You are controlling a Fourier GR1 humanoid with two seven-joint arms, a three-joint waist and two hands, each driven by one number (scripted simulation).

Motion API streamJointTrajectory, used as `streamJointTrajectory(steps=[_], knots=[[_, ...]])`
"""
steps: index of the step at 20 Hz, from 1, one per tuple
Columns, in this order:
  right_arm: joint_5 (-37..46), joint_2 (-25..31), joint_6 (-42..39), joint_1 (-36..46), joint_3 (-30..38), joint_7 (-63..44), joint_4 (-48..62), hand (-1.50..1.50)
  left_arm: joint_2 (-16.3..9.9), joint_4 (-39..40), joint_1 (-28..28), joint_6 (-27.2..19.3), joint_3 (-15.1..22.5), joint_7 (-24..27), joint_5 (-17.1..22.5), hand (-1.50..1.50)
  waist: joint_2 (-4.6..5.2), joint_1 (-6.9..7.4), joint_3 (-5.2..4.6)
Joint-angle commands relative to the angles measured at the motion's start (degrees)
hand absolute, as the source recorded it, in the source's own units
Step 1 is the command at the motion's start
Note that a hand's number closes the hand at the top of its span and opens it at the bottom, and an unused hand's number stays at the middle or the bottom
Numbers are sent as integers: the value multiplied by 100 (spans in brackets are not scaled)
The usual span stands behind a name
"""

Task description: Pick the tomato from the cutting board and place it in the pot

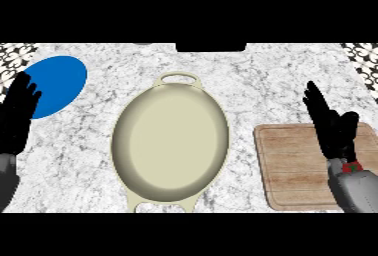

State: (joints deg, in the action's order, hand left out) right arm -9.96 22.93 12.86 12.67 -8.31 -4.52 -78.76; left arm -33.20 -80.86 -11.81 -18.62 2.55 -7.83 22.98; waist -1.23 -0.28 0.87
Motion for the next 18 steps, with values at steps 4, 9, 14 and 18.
streamJointTrajectory(steps=[4,9,14,18], knots=[[-455,234,1192,-1387,1447,-408,1,150,-260,-23,697,-22,188,250,-531,0,40,-419,-86],[1507,1445,2784,-2411,1661,-74,527,-150,-282,-24,984,74,381,234,-631,0,71,-604,-150],[1981,443,4221,-3687,1510,136,-1093,-150,-229,-333,1412,154,547,389,-734,0,35,-302,-114],[2360,832,3785,-4814,1232,-1229,-2742,-150,-67,-644,1503,-11,728,367,-1008,0,101,-77,-109]])
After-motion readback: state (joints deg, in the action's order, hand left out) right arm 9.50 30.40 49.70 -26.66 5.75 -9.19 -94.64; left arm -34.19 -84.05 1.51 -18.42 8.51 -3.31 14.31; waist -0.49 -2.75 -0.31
